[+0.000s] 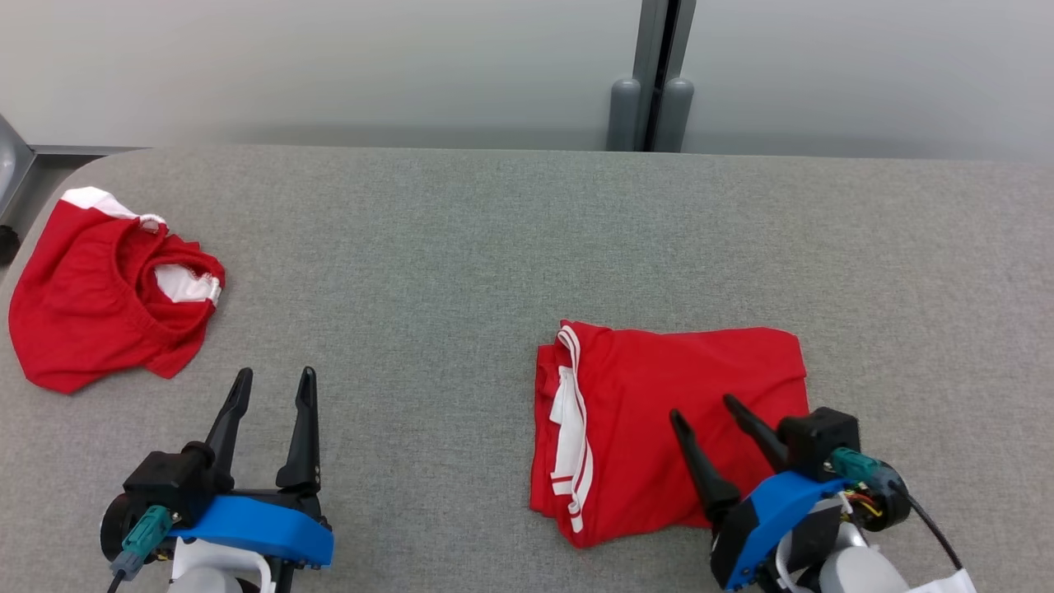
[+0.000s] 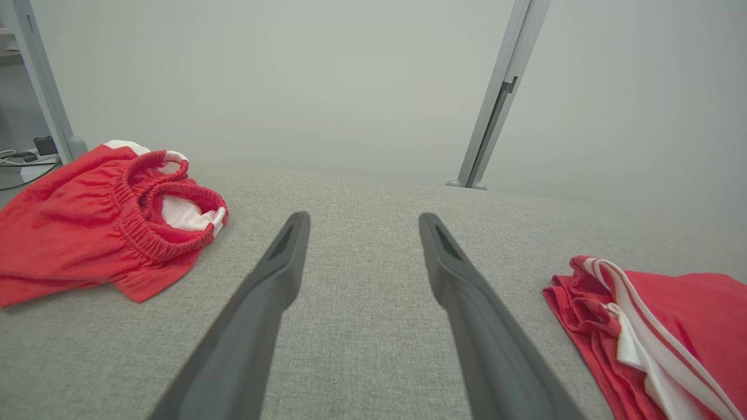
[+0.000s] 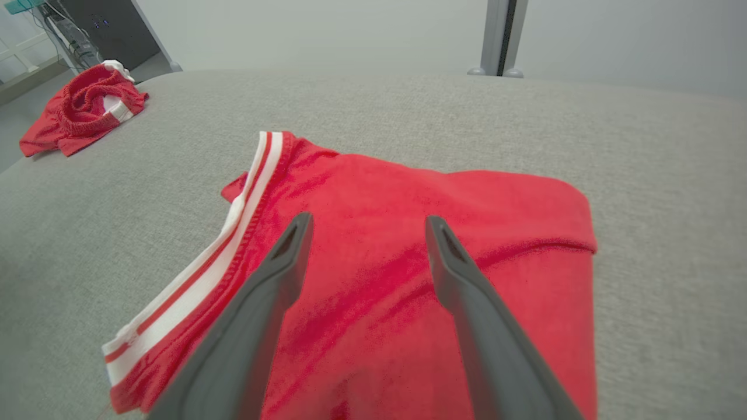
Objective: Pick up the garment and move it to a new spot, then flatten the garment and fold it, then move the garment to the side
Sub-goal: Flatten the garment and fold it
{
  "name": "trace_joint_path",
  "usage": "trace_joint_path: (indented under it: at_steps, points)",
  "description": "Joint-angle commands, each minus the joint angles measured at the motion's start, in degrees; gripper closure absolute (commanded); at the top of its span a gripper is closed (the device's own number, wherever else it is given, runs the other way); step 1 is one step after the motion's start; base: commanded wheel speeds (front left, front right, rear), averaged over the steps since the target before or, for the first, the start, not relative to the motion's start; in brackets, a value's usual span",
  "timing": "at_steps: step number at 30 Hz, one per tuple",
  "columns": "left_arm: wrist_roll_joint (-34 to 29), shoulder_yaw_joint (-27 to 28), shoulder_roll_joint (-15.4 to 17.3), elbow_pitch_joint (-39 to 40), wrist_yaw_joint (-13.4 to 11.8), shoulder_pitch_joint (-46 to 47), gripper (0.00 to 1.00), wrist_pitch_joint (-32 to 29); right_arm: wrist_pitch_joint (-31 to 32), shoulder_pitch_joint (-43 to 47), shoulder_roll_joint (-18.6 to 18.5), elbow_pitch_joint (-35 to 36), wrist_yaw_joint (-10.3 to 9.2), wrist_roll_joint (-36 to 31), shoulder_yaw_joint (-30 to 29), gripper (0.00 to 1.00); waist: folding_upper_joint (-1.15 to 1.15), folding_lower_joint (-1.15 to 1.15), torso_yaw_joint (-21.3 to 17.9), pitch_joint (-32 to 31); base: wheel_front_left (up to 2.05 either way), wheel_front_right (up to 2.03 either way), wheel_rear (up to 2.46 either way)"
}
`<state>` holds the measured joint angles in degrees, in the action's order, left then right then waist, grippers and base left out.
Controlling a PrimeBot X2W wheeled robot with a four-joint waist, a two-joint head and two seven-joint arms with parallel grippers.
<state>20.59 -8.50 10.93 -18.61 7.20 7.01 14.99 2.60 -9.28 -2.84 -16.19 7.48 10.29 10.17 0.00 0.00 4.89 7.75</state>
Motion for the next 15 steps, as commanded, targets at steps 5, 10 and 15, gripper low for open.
trace_joint_path:
  at_steps: [5,10,15]
  points:
    - [0.3,-0.7,0.2,0.1,0.4,1.0,0.00,0.3,0.8,-4.9,-0.1,-5.0,0.03,0.6,5.2,0.00,0.00,0.00,1.3,0.7,0.00,0.00,0.00]
    - [0.4,-1.9,-0.2,-0.1,0.4,1.7,0.00,0.3,3.2,-11.4,-0.1,-12.2,0.03,-0.9,8.4,1.00,0.00,0.00,3.3,1.4,0.00,0.00,0.00]
    - [0.7,-3.0,-0.7,-0.4,0.4,2.6,0.00,0.3,5.9,-16.1,-0.2,-18.8,0.03,-1.2,10.5,1.00,0.00,0.00,5.8,2.2,0.00,0.00,0.00]
